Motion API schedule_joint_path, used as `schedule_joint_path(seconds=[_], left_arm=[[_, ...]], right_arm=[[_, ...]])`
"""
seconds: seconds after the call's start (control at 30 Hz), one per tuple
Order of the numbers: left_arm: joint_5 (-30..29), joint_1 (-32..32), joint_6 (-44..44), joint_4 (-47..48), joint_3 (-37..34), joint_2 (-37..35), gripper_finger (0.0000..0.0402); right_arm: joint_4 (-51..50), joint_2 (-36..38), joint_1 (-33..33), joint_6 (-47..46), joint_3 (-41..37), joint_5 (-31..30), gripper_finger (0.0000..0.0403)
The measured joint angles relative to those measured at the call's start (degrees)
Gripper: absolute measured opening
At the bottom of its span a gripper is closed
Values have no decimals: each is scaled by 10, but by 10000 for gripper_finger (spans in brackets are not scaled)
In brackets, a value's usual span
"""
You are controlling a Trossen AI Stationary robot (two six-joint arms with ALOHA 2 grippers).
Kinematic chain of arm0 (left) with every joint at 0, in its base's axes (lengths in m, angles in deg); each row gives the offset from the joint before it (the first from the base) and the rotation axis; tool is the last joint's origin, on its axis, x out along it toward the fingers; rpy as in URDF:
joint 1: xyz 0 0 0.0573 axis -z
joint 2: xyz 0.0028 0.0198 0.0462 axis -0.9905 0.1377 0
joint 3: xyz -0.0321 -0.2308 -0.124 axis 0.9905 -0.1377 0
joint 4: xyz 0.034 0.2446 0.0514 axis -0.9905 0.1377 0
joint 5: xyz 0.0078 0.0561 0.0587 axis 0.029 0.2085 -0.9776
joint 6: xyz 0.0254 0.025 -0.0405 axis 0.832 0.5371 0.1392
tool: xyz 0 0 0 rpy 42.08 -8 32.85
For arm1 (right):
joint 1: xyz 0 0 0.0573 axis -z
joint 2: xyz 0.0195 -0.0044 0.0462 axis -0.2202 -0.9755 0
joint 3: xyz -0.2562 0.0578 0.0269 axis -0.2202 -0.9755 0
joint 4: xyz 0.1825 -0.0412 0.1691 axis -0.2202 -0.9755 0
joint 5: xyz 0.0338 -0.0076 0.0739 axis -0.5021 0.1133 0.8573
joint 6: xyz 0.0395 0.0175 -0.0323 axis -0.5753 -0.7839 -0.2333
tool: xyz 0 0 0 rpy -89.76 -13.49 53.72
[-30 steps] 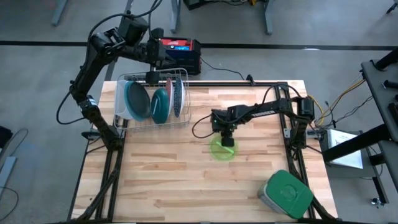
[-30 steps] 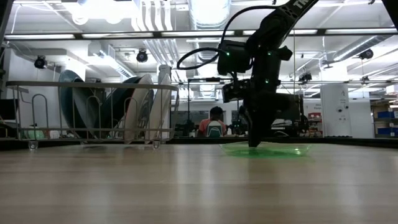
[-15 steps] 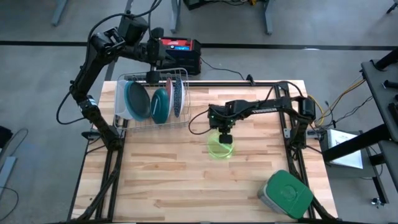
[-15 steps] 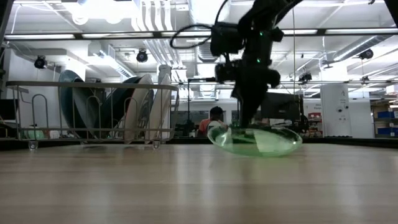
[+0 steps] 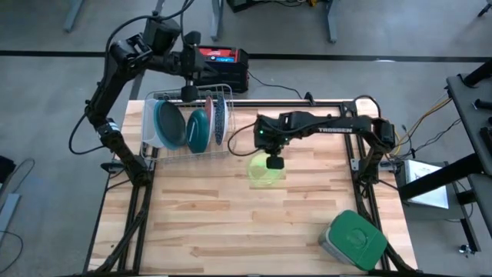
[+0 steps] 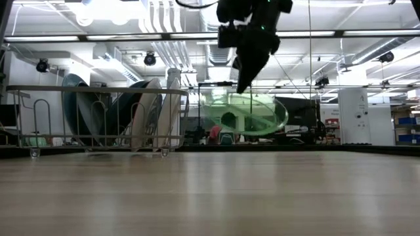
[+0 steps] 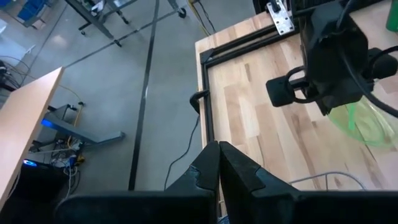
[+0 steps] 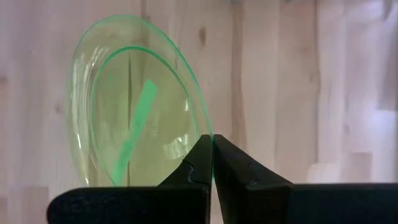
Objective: Sort dishes
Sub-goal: Put the light green plate into the dish rack
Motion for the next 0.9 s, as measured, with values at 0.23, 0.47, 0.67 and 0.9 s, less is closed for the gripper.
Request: schedule_joint_path(seconds=[0.23, 0.47, 0.67, 0.9], left_arm=[[-2, 0, -6, -9, 1, -11, 0], [-4, 0, -6, -14, 2, -25, 0], [-4, 0, -8, -14, 2, -44, 0], [-4, 0, -13, -14, 2, -63, 0]], right_arm=[[-40, 1, 0, 17, 67, -1, 0], [-39, 1, 0, 42, 136, -1, 0], [-36, 1, 0, 62, 193, -2, 0], [13, 1, 0, 74, 232, -28, 0]])
